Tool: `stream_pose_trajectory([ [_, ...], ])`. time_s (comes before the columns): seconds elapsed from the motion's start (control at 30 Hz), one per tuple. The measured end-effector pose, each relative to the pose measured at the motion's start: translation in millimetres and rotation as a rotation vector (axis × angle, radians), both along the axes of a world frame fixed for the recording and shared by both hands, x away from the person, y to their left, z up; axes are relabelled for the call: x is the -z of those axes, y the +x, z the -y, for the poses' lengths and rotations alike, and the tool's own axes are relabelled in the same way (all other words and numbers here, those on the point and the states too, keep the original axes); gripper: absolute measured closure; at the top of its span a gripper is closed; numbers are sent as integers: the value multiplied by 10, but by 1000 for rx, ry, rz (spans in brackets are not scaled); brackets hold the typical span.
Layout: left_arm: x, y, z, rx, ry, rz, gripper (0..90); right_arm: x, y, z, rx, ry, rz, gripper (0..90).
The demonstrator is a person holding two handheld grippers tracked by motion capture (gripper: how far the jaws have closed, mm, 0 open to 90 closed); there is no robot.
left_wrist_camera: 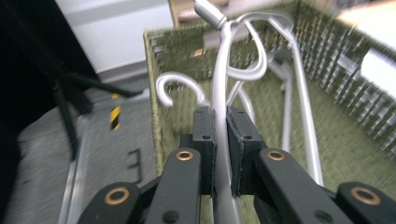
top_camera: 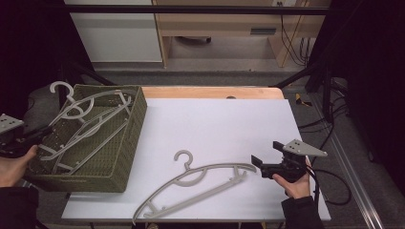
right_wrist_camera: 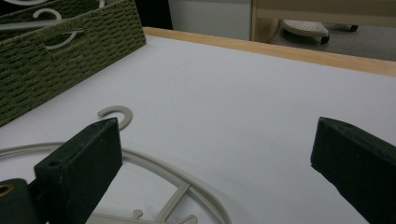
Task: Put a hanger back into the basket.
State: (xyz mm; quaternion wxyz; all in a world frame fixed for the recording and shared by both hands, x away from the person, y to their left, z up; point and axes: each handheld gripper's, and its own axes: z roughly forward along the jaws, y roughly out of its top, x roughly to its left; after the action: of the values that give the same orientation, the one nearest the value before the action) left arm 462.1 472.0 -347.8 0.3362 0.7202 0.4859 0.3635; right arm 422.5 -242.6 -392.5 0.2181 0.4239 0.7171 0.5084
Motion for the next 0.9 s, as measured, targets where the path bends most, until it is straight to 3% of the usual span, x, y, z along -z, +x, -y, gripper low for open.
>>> stream_pose_trajectory([
  [0.03, 35, 13, 24, -8, 21, -8, 824, 1, 1, -1, 0, -1, 1, 24],
  [0.13, 97, 39, 41, 5, -9, -9, 825, 1, 1, 1, 0, 0, 2, 24],
  [0.27, 101, 68, 109, 12, 7, -18, 824, 2, 1, -2, -1, 0, 1, 24],
  [0.33, 131, 98, 151, 21, 14, -45, 823, 1, -1, -2, -1, 1, 0, 24],
  [0.4, 160, 132, 199, 8, 66, -85, 822, -1, -3, 5, -4, -1, 2, 23],
  [0.57, 181, 200, 266, -20, 140, -176, 817, -10, -9, 15, -1, 5, 4, 24],
  [0.63, 180, 222, 269, -21, 136, -218, 813, -10, -10, 15, 1, 6, 2, 24],
  [0.67, 178, 236, 272, -19, 141, -259, 807, -9, -9, 13, 0, 4, 4, 24],
  [0.8, 200, 238, 284, -28, 175, -279, 796, -11, -10, 13, 0, 6, 7, 24],
  [0.9, 183, 223, 275, -27, 138, -286, 788, -12, -11, 17, 1, 5, 6, 23],
])
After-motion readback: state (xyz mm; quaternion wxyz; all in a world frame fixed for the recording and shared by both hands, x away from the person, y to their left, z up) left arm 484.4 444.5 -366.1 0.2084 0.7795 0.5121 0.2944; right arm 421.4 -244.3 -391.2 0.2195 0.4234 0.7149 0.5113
